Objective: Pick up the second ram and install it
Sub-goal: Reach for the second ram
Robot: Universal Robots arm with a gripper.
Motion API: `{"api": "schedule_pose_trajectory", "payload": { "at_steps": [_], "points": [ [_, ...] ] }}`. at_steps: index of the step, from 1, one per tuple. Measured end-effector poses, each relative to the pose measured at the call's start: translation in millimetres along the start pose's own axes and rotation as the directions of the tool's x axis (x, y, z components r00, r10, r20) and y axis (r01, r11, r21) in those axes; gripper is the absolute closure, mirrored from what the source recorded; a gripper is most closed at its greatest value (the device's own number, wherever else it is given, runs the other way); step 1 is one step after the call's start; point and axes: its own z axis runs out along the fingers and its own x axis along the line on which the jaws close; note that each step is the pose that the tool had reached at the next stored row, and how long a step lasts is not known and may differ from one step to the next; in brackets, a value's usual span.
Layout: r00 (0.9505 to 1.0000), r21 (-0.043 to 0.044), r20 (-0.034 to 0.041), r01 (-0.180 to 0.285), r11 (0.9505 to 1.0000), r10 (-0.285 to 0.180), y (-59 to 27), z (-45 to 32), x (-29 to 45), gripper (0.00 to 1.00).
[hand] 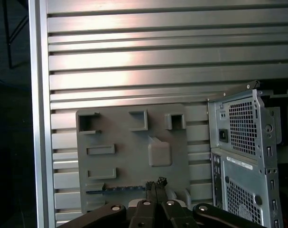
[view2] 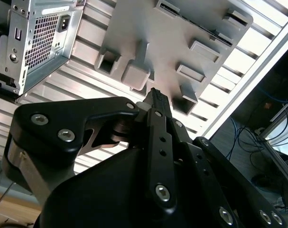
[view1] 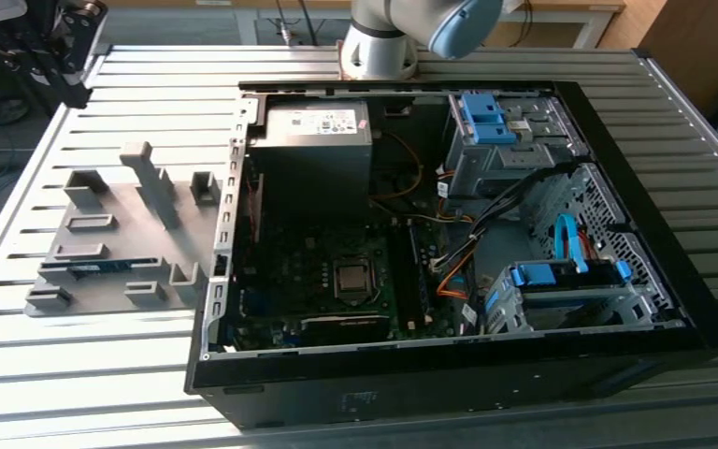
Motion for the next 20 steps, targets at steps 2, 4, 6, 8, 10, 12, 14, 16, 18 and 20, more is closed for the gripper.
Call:
{"api": "schedule_pose_trajectory", "payload": {
  "at_steps": [2,4,6,8,10,12,14,16,18,20],
  "points": [
    [1.0000,0.0000,0.0000,0.000,1.0000,0.000,-0.1,0.0,1.4,0.89],
    [1.0000,0.0000,0.0000,0.000,1.0000,0.000,-0.2,-0.1,3.0,0.89],
    [1.0000,0.0000,0.0000,0.000,1.0000,0.000,-0.4,-0.1,4.8,0.89],
    [1.0000,0.0000,0.0000,0.000,1.0000,0.000,-0.5,-0.1,6.7,0.89],
    [1.0000,0.0000,0.0000,0.000,1.0000,0.000,-0.6,-0.2,8.3,0.89],
    [1.0000,0.0000,0.0000,0.000,1.0000,0.000,-0.7,-0.2,9.9,0.89],
    [1.0000,0.0000,-0.0001,0.000,1.0000,0.000,-0.9,-0.2,11.6,0.89],
    [1.0000,0.0000,0.0000,0.000,1.0000,0.000,-1.0,-0.2,13.1,0.89],
    [1.0000,0.0000,0.0000,0.000,1.0000,0.000,-1.1,-0.2,14.5,0.89],
    [1.0000,0.0000,0.0000,0.000,1.0000,0.000,-1.2,-0.3,16.1,0.89]
  ]
}}
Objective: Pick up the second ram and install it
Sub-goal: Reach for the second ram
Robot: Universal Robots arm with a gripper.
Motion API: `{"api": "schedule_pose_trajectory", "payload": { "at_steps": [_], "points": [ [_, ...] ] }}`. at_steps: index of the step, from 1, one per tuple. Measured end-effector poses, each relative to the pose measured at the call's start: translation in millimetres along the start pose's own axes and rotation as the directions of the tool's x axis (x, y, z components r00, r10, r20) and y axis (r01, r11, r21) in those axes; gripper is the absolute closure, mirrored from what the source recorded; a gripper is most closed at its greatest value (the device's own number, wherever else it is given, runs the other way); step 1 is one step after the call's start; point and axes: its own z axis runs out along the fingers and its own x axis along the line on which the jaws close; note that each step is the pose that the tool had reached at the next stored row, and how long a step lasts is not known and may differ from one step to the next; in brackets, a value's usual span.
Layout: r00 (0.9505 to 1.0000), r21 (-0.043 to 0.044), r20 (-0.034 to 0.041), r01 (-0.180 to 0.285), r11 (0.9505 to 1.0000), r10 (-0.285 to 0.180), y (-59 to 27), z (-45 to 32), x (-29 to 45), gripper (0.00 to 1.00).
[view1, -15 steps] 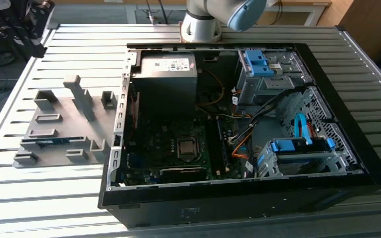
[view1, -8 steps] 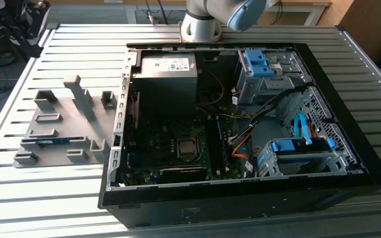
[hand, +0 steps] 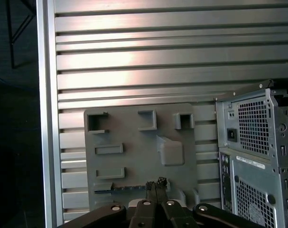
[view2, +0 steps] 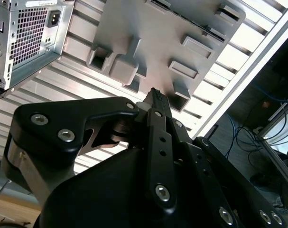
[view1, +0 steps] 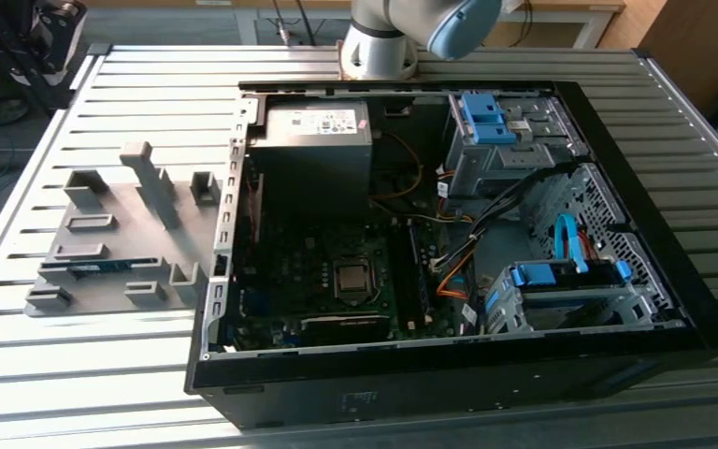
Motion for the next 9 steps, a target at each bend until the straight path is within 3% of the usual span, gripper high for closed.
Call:
{"api": "schedule_pose_trajectory", "payload": {
  "at_steps": [9],
  "points": [
    [1.0000,0.0000,0.0001,0.000,1.0000,0.000,-0.5,-0.1,6.6,0.89]
  ]
}}
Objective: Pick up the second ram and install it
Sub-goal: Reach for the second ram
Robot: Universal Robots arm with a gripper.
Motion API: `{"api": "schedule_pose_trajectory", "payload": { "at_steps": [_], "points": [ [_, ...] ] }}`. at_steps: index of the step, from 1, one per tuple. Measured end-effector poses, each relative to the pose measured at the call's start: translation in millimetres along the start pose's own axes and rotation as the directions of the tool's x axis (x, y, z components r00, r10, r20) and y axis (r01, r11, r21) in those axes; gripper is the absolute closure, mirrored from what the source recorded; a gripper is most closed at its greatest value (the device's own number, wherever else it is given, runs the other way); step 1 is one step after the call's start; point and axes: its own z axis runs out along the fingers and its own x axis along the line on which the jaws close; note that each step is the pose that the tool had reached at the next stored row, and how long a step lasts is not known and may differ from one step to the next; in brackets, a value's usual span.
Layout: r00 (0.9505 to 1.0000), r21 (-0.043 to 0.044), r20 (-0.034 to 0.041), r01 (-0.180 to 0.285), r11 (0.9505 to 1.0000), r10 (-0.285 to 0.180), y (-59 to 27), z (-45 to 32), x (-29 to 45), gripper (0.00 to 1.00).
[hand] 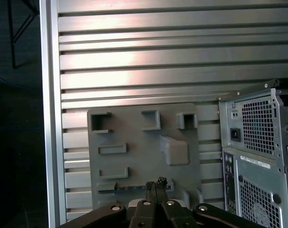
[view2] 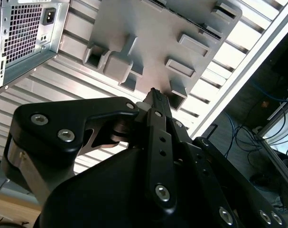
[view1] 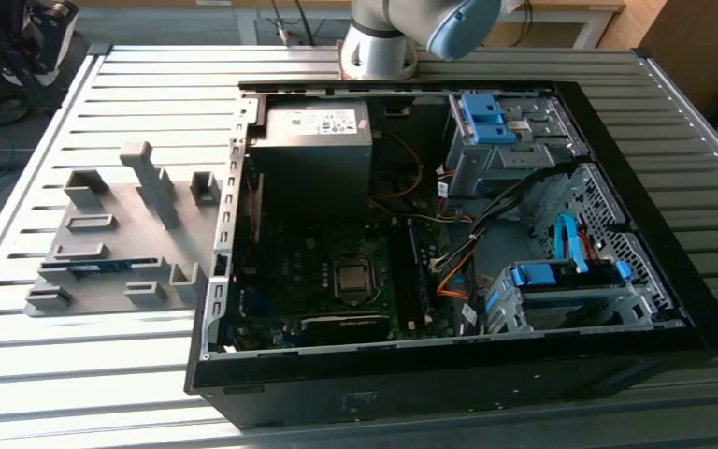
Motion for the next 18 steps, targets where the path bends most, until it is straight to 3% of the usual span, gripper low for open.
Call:
{"api": "schedule_pose_trajectory", "payload": {
  "at_steps": [18],
  "points": [
    [1.0000,0.0000,0.0000,0.000,1.0000,0.000,-1.2,-0.2,15.8,0.89]
  ]
}}
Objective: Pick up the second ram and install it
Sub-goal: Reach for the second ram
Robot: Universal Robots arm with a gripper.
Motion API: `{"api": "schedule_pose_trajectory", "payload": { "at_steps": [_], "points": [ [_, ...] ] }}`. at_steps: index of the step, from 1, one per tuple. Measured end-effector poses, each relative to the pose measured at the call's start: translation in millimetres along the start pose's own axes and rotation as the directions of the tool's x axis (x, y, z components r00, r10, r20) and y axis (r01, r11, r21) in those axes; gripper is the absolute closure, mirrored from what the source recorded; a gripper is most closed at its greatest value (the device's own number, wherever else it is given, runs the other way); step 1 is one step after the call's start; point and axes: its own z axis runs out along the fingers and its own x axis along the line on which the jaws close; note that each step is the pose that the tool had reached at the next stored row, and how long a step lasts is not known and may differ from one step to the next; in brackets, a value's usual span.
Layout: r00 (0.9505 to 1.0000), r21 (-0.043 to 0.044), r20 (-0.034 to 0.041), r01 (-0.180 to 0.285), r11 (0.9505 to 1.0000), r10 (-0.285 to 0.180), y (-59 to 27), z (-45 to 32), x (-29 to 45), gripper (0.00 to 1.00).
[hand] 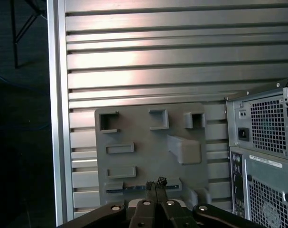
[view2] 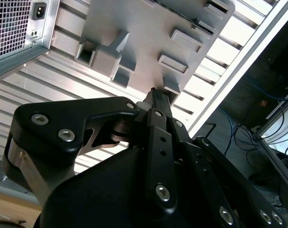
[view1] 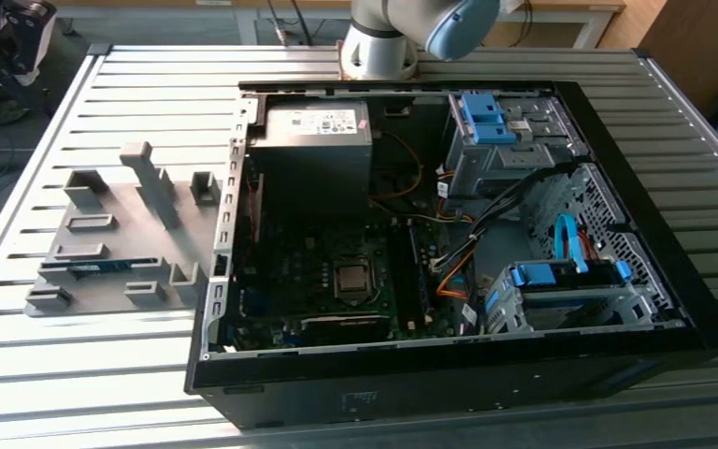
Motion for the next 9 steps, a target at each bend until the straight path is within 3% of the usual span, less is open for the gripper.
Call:
{"api": "schedule_pose_trajectory", "payload": {
  "at_steps": [9],
  "points": [
    [1.0000,0.0000,-0.0001,0.000,1.0000,0.000,-0.8,-0.3,11.0,0.89]
  ]
}}
